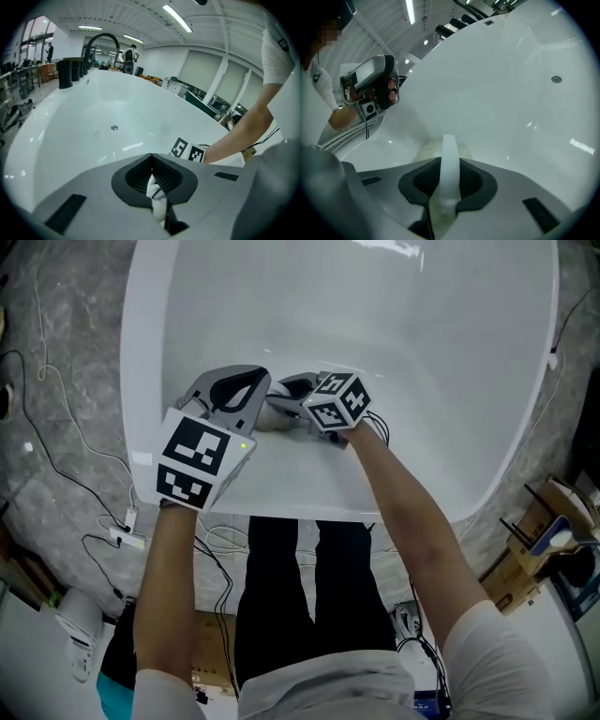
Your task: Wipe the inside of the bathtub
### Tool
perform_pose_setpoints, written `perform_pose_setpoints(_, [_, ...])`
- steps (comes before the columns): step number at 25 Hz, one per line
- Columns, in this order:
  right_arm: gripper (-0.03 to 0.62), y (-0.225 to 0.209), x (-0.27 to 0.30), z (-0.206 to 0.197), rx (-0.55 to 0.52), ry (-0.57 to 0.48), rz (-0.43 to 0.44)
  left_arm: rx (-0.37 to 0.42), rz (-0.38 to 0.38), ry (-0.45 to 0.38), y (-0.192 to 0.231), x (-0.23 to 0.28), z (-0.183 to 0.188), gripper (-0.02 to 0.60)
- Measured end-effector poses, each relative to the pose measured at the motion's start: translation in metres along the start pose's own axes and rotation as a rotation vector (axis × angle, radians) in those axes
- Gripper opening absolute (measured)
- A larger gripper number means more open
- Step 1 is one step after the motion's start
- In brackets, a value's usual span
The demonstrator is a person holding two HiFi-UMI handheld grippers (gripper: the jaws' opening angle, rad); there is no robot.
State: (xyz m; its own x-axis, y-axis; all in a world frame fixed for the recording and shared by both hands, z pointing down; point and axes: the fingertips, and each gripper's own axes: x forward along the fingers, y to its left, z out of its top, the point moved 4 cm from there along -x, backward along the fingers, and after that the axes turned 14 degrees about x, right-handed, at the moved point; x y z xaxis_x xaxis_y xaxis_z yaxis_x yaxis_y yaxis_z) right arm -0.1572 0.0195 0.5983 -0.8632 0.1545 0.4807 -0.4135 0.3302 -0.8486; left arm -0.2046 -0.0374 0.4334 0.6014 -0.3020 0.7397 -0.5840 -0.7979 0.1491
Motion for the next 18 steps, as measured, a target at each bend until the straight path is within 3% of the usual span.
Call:
perform_pose_setpoints(7, [0.098,-0.027,0.002,-0.001,-0.002,-0.007,-0.010,-0.038,-0.053,0.066,0.014,0.048,-0.021,0.012])
perform_pose_setpoints(18, [0.098,-0.070,0.013,0.003,-0.019,-0.015,-0.032,-0.085,-0.035,0.165,0.030,0.108,-0.065,0.012])
